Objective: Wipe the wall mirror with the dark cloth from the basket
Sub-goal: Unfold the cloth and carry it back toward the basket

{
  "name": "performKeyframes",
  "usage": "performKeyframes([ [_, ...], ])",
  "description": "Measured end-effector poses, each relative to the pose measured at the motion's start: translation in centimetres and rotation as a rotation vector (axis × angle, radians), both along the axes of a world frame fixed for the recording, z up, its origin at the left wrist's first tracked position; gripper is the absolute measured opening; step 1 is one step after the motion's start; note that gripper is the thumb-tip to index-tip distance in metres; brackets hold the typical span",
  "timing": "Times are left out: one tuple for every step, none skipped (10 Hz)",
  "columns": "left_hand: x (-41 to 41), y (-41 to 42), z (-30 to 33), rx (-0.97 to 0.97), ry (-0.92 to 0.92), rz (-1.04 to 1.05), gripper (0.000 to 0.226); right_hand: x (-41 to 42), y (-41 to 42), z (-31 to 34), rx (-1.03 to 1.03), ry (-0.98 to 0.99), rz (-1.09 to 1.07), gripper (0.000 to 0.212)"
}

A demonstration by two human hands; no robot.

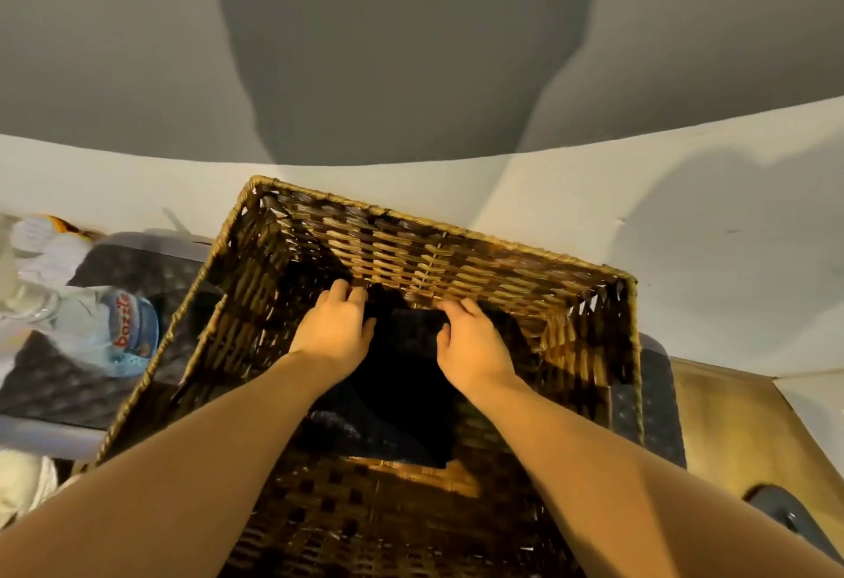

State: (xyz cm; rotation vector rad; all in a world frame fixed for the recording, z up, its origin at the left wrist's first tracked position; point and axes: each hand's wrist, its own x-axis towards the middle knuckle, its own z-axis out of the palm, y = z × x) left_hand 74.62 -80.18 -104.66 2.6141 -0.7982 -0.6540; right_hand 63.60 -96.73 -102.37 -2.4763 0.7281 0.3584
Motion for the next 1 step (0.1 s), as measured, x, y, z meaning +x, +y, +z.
performKeyframes([
  [-0.71, 0.44, 2.02, 0.032, -0.015, 0.000, 0.048, -1.02, -0.04, 2.29, -0.059, 0.002, 0.016, 0.041],
])
